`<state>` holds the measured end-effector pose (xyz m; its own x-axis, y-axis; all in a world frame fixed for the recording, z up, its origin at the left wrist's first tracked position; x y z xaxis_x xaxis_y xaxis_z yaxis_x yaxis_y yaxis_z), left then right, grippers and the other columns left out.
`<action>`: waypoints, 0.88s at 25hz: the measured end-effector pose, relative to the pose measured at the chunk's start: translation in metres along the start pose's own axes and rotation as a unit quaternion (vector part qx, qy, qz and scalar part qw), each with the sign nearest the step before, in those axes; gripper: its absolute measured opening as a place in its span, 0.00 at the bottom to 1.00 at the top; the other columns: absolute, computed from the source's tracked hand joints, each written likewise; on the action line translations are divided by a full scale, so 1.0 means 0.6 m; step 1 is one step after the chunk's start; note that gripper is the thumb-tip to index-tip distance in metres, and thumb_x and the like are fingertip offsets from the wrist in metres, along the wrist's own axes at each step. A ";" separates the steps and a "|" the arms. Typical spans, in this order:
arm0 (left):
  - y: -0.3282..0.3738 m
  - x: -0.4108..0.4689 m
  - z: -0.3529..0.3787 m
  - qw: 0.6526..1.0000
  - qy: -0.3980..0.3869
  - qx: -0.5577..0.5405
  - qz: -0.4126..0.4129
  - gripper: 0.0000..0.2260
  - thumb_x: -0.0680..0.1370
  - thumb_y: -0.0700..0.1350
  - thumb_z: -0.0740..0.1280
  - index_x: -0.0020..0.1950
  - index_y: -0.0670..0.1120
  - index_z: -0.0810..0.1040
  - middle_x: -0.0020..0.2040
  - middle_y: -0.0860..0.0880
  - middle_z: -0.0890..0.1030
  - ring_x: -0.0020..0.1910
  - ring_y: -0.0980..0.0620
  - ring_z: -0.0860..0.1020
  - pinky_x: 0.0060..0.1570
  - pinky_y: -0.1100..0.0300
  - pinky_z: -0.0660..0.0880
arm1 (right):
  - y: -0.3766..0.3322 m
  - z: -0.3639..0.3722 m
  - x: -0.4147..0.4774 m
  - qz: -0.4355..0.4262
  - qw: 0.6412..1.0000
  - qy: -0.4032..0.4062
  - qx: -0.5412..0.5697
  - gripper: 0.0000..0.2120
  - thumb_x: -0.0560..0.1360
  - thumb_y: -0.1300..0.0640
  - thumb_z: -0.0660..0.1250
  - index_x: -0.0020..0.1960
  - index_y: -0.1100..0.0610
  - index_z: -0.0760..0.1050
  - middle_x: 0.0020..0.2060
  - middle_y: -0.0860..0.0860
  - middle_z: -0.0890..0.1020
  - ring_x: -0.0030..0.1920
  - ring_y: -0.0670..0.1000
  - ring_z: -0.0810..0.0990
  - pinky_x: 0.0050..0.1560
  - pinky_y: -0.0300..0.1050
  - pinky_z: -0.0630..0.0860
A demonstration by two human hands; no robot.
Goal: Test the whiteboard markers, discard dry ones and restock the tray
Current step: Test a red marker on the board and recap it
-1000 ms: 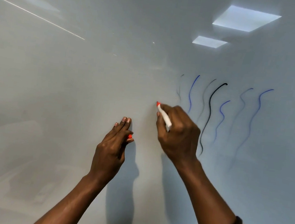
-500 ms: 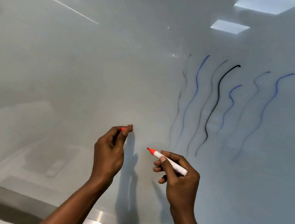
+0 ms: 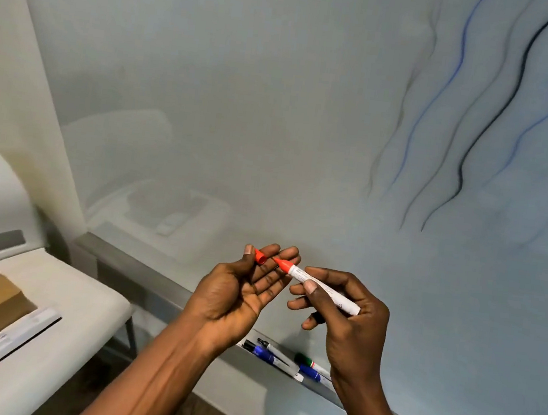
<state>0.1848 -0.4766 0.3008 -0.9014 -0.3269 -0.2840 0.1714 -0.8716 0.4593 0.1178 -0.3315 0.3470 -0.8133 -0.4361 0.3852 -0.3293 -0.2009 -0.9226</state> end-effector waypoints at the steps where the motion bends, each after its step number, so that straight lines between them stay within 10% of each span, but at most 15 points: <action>1: -0.008 -0.004 -0.003 1.000 0.006 -0.002 -0.003 0.19 0.89 0.47 0.57 0.70 0.35 0.78 0.64 0.33 0.84 0.66 0.36 0.84 0.70 0.45 0.76 | 0.009 0.001 -0.005 -0.001 1.000 -0.003 -0.005 0.05 0.78 0.66 0.73 0.52 0.60 0.85 0.40 0.57 0.89 0.37 0.60 0.88 0.31 0.51 0.81; 15: -0.077 -0.068 -0.084 0.958 0.197 0.118 0.170 0.18 0.82 0.49 0.70 0.58 0.34 0.85 0.56 0.39 0.89 0.58 0.39 0.87 0.62 0.48 0.81 | 0.087 0.015 -0.071 -0.024 0.989 -0.084 -0.121 0.09 0.76 0.48 0.74 0.55 0.51 0.84 0.42 0.41 0.87 0.39 0.49 0.87 0.35 0.46 0.85; 22: -0.120 -0.120 -0.146 0.931 0.273 0.122 0.211 0.14 0.83 0.47 0.70 0.54 0.36 0.88 0.54 0.39 0.89 0.58 0.42 0.88 0.72 0.44 0.77 | 0.156 0.027 -0.137 0.107 0.988 -0.094 -0.062 0.04 0.76 0.52 0.76 0.47 0.50 0.83 0.41 0.43 0.87 0.44 0.48 0.86 0.42 0.40 0.82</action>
<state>0.2721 -0.4224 0.2144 -0.4265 -0.8158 -0.3905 0.3088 -0.5372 0.7849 0.1613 -0.3286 0.2291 -0.7717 -0.6139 0.1663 -0.2243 0.0180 -0.9744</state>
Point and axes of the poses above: each hand's wrist, its own x-axis towards the middle knuckle, its own z-axis out of the palm, y = z × x, the point moved 8 cm from there along x, towards the middle knuckle
